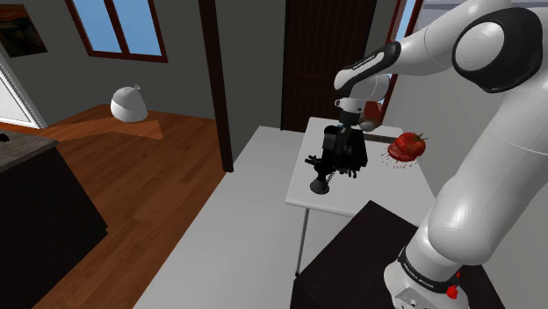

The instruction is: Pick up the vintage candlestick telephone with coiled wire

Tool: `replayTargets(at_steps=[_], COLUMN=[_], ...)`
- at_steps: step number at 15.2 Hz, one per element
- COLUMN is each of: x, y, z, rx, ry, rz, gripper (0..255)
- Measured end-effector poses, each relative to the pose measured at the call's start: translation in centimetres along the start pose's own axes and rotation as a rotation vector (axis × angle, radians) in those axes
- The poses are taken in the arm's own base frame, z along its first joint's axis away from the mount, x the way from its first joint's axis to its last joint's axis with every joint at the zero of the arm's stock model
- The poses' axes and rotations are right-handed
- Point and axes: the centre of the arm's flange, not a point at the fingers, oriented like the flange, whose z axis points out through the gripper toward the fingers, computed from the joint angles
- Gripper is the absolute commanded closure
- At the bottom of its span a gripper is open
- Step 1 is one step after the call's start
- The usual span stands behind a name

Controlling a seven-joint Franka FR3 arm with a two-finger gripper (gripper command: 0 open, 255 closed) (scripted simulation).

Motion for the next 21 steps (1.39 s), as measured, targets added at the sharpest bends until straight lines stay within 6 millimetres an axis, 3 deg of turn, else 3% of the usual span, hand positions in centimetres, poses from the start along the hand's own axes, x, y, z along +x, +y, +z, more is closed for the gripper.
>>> replayTargets(at_steps=[8, 21], x=[-0.1, 0.0], y=[0.0, -1.8], z=[-0.2, -6.5], rx=[0.0, 0.001], ry=[-0.001, -0.001], rz=[0.0, 0.0], gripper=[255, 255])
